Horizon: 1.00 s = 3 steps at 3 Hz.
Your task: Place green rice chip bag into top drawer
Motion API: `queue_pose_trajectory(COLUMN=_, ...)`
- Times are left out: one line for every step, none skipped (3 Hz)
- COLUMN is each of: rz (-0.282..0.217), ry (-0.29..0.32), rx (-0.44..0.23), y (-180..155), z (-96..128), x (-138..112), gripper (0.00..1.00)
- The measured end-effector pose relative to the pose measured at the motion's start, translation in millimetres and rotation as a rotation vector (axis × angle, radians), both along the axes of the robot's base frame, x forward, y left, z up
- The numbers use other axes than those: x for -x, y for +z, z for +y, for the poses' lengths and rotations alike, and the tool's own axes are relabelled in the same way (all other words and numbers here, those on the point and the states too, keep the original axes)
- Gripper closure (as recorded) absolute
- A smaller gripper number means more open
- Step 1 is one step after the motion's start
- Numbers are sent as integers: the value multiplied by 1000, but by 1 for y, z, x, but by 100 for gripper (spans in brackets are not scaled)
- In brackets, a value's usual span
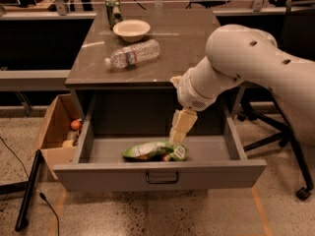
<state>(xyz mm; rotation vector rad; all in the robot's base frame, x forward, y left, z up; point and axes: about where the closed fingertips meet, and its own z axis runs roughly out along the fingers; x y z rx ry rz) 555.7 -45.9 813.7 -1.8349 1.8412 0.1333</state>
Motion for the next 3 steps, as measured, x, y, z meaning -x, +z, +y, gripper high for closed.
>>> queue_pose_trajectory(rz=-8, ry=-137, rx=-29, y=21, z=-41, x=-13, gripper=0)
queue_pose_trajectory(rz=-44, ry=-302, rx=-70, y=54, z=-107, x=-20, gripper=0)
queue_pose_trajectory(rz=-49, ry=-311, rx=-70, y=56, z=-111, x=-21, gripper=0)
